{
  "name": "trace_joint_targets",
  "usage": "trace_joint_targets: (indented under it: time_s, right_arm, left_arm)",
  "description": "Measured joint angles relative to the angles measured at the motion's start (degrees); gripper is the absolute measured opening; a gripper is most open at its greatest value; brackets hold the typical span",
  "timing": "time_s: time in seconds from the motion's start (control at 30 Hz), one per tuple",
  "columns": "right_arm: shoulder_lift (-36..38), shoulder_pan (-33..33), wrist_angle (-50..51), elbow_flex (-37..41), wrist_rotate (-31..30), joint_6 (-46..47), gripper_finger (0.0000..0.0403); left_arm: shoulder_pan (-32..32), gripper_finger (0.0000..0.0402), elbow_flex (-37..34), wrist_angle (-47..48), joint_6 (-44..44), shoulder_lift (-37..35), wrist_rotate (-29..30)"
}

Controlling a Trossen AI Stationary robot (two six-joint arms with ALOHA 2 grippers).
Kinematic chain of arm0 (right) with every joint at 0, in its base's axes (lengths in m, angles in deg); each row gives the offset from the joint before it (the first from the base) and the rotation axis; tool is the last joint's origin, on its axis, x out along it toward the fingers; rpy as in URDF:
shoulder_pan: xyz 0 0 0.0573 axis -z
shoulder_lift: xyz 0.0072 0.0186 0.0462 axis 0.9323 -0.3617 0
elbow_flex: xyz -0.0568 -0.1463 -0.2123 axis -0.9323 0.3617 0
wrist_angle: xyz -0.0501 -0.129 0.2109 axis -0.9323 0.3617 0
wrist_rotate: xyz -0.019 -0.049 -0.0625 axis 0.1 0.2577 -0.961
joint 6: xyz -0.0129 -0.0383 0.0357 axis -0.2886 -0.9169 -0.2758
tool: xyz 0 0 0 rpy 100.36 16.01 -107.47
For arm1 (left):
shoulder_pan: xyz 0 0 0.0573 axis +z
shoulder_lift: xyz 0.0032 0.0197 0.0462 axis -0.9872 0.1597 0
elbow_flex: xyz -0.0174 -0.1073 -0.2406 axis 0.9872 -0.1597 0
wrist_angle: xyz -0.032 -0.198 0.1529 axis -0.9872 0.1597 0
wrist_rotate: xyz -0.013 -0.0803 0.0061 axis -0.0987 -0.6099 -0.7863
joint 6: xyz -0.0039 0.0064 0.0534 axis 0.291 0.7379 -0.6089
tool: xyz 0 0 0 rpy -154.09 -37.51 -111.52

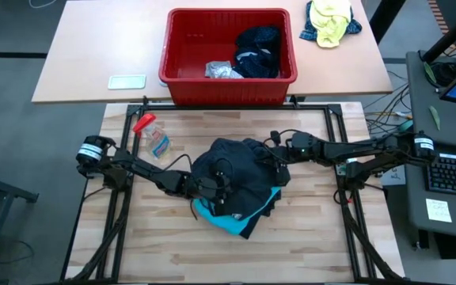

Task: Fold Laundry from Bin
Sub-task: Fold the black shorts

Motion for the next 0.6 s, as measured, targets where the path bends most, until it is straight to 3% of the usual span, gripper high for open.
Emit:
trace_joint_targets:
  time_s: [0.23, 0.6]
  right_arm:
    - [0.1, 0.1, 13.5, 0.0, 0.6, -1.3, 0.0009]
    - [2.7, 0.1, 15.1, -0.1, -2.0, -0.7, 0.0009]
  left_arm:
    - [1.2, 0.0042, -0.8, 3.0, 1.1, 0.0, -0.1]
    - [3.3, 0.0042, -3.5, 3.0, 4.1, -0.1, 0.0]
